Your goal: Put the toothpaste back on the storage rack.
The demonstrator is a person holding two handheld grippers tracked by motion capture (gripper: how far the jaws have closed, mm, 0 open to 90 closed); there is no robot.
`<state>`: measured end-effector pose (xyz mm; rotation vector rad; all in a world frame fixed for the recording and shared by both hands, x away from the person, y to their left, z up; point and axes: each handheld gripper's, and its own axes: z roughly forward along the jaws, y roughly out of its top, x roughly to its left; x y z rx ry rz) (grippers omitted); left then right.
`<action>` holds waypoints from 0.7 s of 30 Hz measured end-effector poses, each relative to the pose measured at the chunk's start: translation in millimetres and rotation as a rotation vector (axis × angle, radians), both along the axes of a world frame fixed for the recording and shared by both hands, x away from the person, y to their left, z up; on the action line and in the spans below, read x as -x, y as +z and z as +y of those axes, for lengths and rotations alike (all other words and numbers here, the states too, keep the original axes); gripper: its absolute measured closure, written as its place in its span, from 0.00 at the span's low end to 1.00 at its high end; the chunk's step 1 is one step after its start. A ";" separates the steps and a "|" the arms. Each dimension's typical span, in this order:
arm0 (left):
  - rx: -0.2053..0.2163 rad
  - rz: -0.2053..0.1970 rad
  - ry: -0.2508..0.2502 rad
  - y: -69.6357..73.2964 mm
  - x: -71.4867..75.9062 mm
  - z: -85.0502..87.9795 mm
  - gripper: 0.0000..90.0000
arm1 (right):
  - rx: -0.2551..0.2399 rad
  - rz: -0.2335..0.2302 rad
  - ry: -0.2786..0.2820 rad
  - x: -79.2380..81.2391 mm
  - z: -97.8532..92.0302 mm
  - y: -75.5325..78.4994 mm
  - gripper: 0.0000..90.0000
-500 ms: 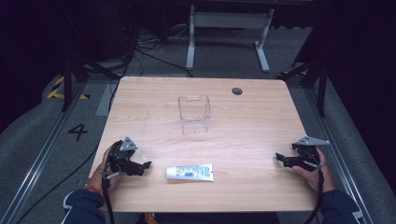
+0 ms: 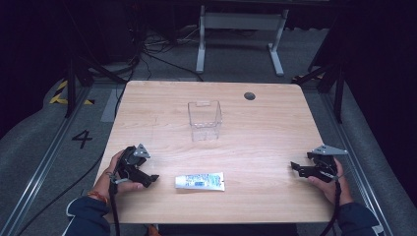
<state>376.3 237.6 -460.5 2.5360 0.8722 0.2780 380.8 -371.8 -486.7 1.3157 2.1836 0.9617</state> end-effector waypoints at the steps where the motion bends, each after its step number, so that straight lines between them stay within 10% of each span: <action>1: -0.026 0.009 -0.030 6.6 0.6 -3.2 0.19 | -0.001 0.000 0.000 0.0 0.0 0.0 0.17; 2: -0.026 0.009 -0.030 6.6 0.6 -3.2 0.32 | -0.001 0.000 0.000 0.0 0.0 0.0 0.17; 4: -0.054 -0.012 -0.069 14.4 3.8 -9.2 0.20 | -0.002 0.002 -0.001 -0.1 0.0 0.1 0.17; 21: -0.122 -0.048 -0.270 49.8 28.6 -53.5 0.28 | -0.003 0.001 0.006 0.7 -0.4 -0.1 0.17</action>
